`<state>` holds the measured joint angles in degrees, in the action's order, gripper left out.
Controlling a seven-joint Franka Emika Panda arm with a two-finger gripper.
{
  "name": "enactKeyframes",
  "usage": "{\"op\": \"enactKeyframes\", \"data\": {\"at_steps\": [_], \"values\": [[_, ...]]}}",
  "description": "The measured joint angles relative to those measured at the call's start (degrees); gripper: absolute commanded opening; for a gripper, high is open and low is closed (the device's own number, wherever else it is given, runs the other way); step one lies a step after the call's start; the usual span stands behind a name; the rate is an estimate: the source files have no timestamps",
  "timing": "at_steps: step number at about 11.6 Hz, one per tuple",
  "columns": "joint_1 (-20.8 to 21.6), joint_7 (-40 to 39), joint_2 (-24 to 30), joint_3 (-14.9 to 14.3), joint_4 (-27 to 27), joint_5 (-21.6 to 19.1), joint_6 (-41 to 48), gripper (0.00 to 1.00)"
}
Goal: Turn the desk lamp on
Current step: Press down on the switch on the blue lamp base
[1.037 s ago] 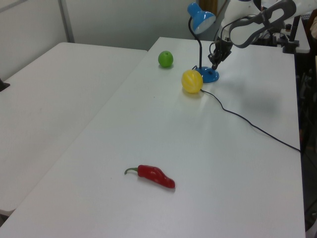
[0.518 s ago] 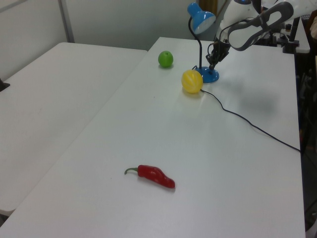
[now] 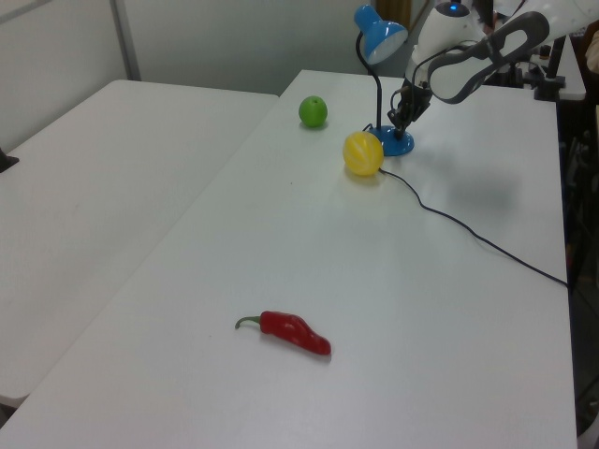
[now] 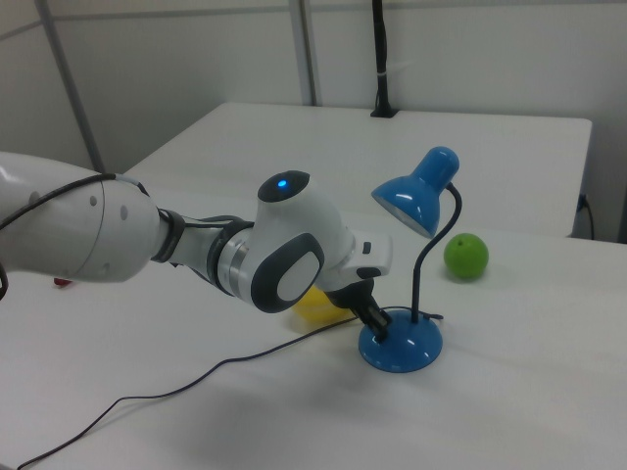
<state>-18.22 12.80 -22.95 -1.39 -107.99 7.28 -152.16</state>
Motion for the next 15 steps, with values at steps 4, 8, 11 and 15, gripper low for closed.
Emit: {"op": "enactKeyframes", "data": {"at_steps": [4, 8, 11, 15], "values": [[0.0, 0.0, -0.4, 0.0, 0.1, 0.2, -2.2, 0.0], [0.0, -0.1, -0.6, 0.0, 0.1, 1.4, -2.3, 0.0], [0.0, -0.1, -0.8, 0.0, 0.1, 1.9, -2.8, 0.0], [-0.1, -0.1, -1.1, 0.0, 0.2, 1.9, -3.6, 0.0]]}}
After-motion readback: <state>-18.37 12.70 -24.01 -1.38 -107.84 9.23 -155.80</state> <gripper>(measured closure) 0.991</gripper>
